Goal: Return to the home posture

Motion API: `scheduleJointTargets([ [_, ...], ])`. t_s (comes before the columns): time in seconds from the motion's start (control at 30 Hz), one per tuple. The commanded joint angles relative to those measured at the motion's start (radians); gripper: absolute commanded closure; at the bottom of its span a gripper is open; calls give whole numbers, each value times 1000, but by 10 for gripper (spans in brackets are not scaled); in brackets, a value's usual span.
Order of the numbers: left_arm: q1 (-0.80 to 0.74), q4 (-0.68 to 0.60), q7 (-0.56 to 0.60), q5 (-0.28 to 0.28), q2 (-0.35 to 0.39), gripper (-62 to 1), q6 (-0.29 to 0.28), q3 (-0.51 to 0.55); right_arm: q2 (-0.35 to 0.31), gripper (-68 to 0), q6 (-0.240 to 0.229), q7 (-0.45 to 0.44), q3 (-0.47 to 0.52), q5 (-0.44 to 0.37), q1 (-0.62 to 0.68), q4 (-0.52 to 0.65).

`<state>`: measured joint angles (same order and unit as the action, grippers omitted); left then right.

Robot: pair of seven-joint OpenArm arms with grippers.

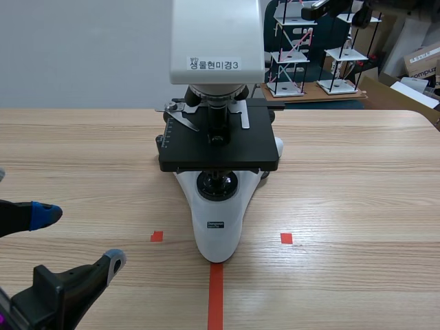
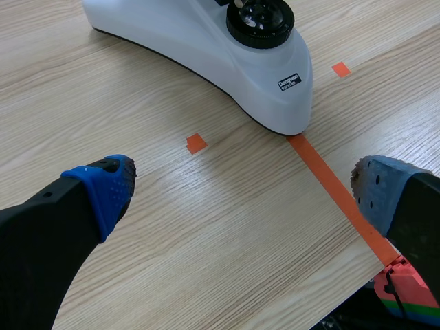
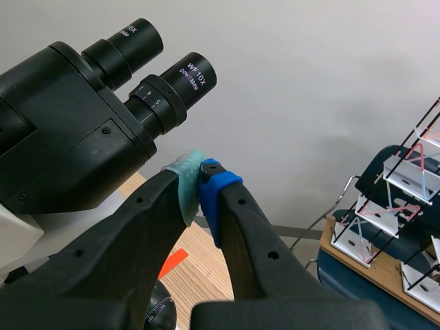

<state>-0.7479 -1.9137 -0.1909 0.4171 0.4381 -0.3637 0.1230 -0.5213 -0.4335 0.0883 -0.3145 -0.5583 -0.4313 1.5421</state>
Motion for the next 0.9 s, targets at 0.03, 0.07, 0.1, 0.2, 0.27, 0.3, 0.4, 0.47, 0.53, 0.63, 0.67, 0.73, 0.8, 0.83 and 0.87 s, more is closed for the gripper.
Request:
scheduleJointTargets([
  [0.03,3,-11,10,9,3,-623,2,1,-5,0,6,-8,11,-11,-12,19],
  [0.07,3,-11,10,9,3,-623,2,1,-5,0,6,-8,11,-11,-12,19],
  [0.1,3,-11,10,9,3,-623,2,1,-5,0,6,-8,11,-11,-12,19],
  [0.2,3,-11,10,9,3,-623,2,1,-5,0,6,-8,11,-11,-12,19],
  [0.27,3,-11,10,9,3,-623,2,1,-5,0,6,-8,11,-11,-12,19],
  [0.3,3,-11,10,9,3,-623,2,1,-5,0,6,-8,11,-11,-12,19],
  [0.4,3,-11,10,9,3,-623,2,1,-5,0,6,-8,11,-11,-12,19],
  [0.47,3,-11,10,9,3,-623,2,1,-5,0,6,-8,11,-11,-12,19],
  [0.53,3,-11,10,9,3,-623,2,1,-5,0,6,-8,11,-11,-12,19],
  [0.63,3,-11,10,9,3,-623,2,1,-5,0,6,-13,15,-10,5,24],
  [0.67,3,-11,10,9,3,-623,2,1,-5,-2,7,-12,18,-9,20,28],
  [0.73,3,-11,10,9,3,-623,2,1,-5,-36,17,-15,35,3,70,49],
  [0.8,3,-11,10,9,3,-623,2,1,-5,-107,25,-30,65,24,141,83],
  [0.83,3,-11,10,9,3,-623,2,1,-5,-149,25,-43,85,39,182,106],
  [0.87,3,-11,10,9,3,-623,2,1,-5,-191,25,-54,105,53,225,132],
])
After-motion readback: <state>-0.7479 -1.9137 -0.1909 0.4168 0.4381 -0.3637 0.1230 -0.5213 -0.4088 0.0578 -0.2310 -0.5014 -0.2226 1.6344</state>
